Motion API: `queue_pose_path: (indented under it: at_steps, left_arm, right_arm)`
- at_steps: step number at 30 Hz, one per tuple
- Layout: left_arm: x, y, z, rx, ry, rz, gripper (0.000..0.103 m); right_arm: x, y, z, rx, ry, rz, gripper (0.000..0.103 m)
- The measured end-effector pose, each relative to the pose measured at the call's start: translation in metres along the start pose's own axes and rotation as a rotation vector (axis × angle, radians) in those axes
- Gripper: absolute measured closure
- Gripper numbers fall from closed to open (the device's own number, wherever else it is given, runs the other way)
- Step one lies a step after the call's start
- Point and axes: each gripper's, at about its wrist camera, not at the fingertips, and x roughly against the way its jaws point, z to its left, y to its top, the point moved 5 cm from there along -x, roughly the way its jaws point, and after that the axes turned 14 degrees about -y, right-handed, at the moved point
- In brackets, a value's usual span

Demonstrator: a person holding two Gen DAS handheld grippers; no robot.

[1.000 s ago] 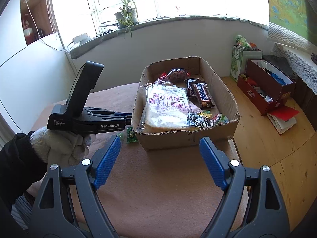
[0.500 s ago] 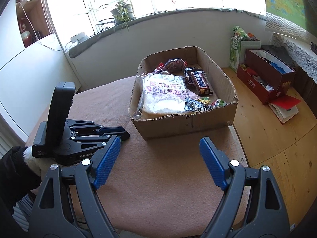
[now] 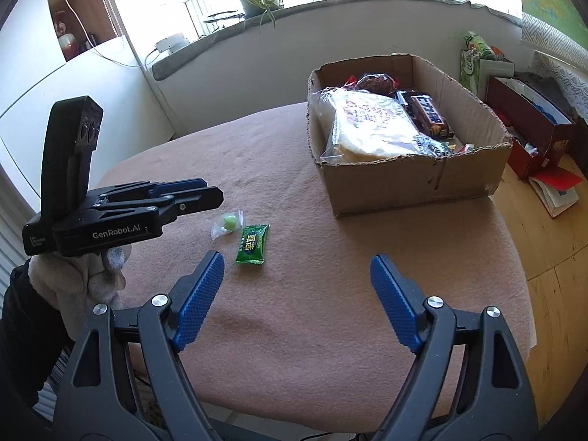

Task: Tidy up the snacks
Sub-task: 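Grasp the green-wrapped candy with the right gripper while the left gripper grasps the green bagged candy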

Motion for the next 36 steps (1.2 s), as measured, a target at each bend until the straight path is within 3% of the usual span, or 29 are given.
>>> queue_pose_path:
  at_steps: [9,12,14,18,24,26,28,36]
  left_arm:
    - [-0.023,-0.015,-0.009,-0.075,0.011,0.073,0.068]
    - [-0.027,-0.018,-0.006,-0.076,0.023,0.085,0.075]
    - [-0.026,-0.020,-0.001,-0.065,0.034,0.083,0.081]
    - [-0.020,-0.020,0.010,-0.031,0.038,0.062,0.082]
    - [-0.016,-0.021,0.016,-0.021,0.044,0.056,0.082]
    - [-0.015,-0.021,0.017,-0.018,0.049,0.053,0.082]
    - [-0.014,-0.020,0.016,-0.019,0.057,0.047,0.082]
    - [-0.005,-0.013,0.014,-0.022,0.080,0.013,0.082]
  right_arm:
    - [-0.024,-0.004,0.039,0.122,-0.006,0.025,0.028]
    - [-0.032,-0.004,0.046,0.153,-0.015,0.037,0.044]
    - [-0.037,-0.002,0.048,0.166,-0.023,0.045,0.048]
    - [-0.045,0.001,0.050,0.190,-0.034,0.052,0.049]
    - [-0.057,0.004,0.061,0.245,-0.054,0.060,0.061]
    - [-0.060,0.004,0.064,0.272,-0.072,0.057,0.067]
    - [-0.060,0.005,0.066,0.292,-0.089,0.047,0.079]
    - [-0.054,0.011,0.060,0.271,-0.073,0.040,0.080]
